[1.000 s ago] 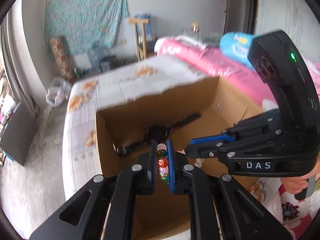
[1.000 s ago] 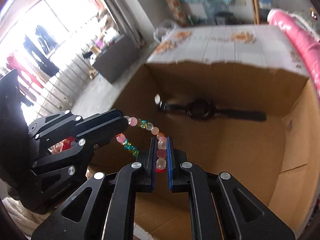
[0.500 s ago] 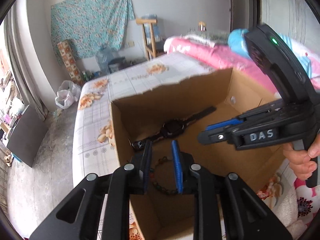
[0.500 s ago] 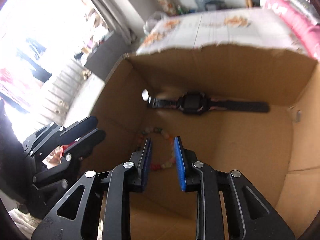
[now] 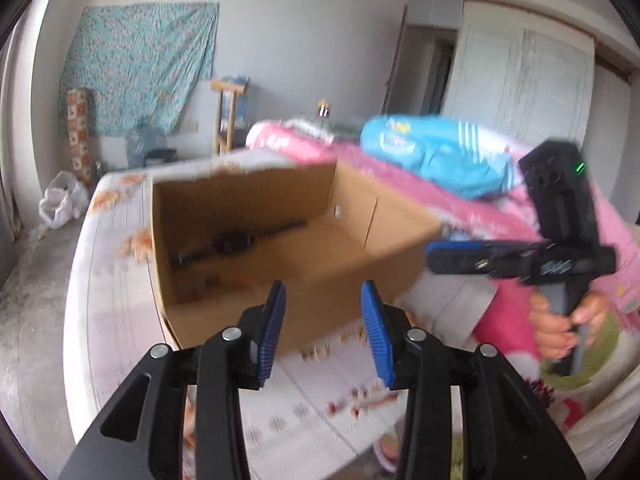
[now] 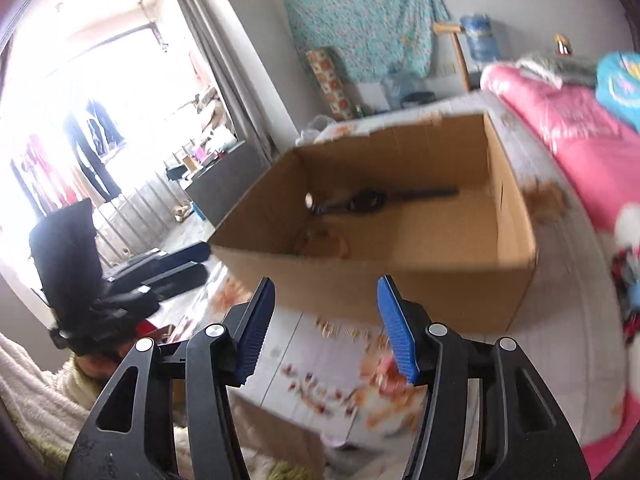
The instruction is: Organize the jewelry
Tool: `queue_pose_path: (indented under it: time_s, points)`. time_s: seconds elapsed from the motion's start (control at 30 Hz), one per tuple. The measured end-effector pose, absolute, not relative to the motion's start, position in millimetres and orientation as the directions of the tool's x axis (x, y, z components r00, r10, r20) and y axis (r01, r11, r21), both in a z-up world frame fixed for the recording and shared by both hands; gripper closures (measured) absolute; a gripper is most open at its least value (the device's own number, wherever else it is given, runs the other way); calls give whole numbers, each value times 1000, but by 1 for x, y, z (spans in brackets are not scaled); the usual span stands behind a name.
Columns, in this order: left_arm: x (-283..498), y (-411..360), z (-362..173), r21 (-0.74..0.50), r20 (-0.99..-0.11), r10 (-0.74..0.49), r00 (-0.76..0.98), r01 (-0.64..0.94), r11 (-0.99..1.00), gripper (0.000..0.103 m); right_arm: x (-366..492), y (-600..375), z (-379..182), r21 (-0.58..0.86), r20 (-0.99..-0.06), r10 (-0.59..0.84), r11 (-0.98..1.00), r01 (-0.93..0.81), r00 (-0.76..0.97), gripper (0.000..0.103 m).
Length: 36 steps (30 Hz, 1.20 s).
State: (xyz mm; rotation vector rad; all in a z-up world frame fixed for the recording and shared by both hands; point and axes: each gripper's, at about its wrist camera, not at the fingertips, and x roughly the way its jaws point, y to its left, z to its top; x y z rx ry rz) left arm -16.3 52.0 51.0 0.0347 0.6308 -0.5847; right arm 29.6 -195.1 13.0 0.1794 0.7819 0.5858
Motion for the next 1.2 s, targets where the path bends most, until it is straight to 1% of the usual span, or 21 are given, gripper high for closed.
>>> queue_pose_path:
  time_s: [0.07,0.13,0.2,0.27,0.37,0.43,0.53,0.67,0.8,0.97,1.03,1.07,1.1,1.17,1.2]
  points:
    - [-17,43,29,-128,-617,-460,638,496,859,65,27,-192,-4,386,-634,553,832,-399,541,51]
    - [-14,35,9,-113,-653,-419,631,466,877,65,29,-187,-22,401,-660,541,840,-365,520,53]
    - [-9,26,-8,-79,-675,-382,631,453,888,65,33,-183,-39,425,-689,536,844,-328,487,58]
    - [-9,13,-18,5,-686,-345,640,478,878,65,40,-179,-48,430,-708,525,851,-302,472,61]
    - [-1,-3,-27,57,-695,-330,639,507,860,65,47,-175,-53,416,-726,503,864,-283,469,65]
    - [0,-6,-28,45,-692,-341,637,510,859,65,51,-172,-56,396,-741,479,877,-271,471,70]
    - [-2,-8,-27,16,-690,-364,625,516,856,65,50,-167,-60,361,-759,449,893,-269,471,72]
    - [-5,-8,-31,7,-706,-363,608,519,855,65,40,-164,-66,257,-791,366,926,-276,491,72]
    - [-5,-7,-33,17,-715,-351,605,517,856,65,38,-165,-55,135,-788,280,948,-290,548,70]
    - [-3,-10,-38,14,-720,-347,601,512,859,65,44,-151,-64,26,-810,226,935,-353,541,70]
    - [-3,-11,-40,20,-724,-340,600,511,859,65,47,-141,-71,-40,-832,183,922,-385,524,73]
    - [-3,-12,-40,25,-726,-336,600,511,859,65,47,-139,-73,-61,-836,169,917,-393,522,76]
    - [-3,-12,-41,31,-727,-331,601,510,860,65,47,-135,-77,-94,-844,144,909,-407,517,82]
    - [-4,-12,-41,43,-728,-319,607,505,862,65,45,-137,-81,-117,-853,123,902,-416,507,86]
    - [-4,-12,-42,43,-729,-317,607,503,863,65,43,-137,-80,-115,-851,126,901,-417,509,90]
